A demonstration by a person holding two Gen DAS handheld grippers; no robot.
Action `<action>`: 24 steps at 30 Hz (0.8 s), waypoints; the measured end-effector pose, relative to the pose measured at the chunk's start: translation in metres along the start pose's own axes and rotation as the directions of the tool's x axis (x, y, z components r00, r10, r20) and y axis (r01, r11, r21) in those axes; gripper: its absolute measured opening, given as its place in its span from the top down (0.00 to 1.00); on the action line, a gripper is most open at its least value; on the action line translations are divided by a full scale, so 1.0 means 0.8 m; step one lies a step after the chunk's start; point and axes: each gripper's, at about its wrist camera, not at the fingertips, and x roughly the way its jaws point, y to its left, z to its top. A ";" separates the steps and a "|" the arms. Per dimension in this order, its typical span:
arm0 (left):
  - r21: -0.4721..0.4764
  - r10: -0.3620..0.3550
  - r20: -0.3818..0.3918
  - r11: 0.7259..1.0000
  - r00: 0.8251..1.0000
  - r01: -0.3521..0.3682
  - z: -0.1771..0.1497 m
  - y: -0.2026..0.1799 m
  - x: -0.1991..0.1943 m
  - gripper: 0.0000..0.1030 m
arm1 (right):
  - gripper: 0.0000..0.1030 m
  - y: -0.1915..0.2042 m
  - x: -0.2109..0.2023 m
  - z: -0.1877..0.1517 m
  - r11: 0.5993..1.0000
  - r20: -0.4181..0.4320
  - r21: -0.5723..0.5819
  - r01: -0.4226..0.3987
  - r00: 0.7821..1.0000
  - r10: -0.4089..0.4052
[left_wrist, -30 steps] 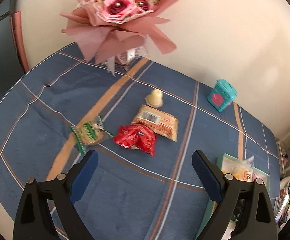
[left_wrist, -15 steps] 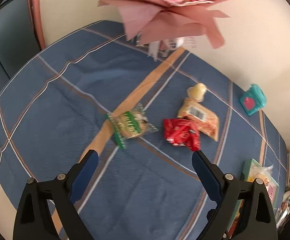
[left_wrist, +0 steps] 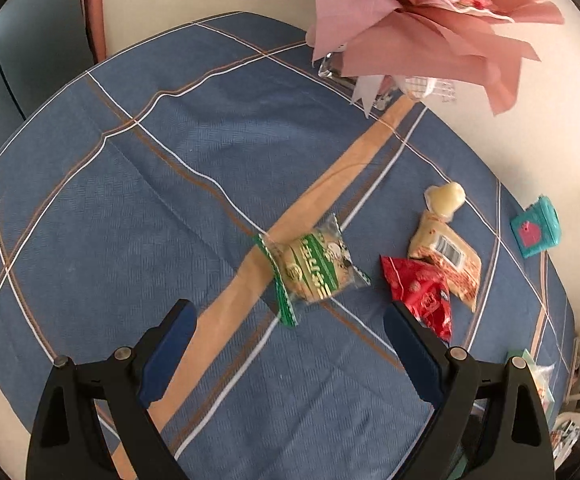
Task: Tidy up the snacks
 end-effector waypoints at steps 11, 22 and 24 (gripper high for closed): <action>-0.021 -0.021 -0.005 1.000 1.000 0.021 0.029 -0.003 0.032 0.08 | 0.01 0.013 0.058 0.042 0.987 -0.022 0.132 -0.095 0.995 0.099; -0.039 -0.032 -0.044 0.999 0.999 0.030 0.040 0.000 0.069 0.15 | 0.18 0.037 0.105 0.058 0.979 -0.068 0.162 -0.123 0.988 0.135; -0.042 -0.033 -0.051 0.999 0.998 0.031 0.041 0.001 0.075 0.15 | 0.23 0.038 0.112 0.057 0.978 -0.076 0.165 -0.128 0.987 0.142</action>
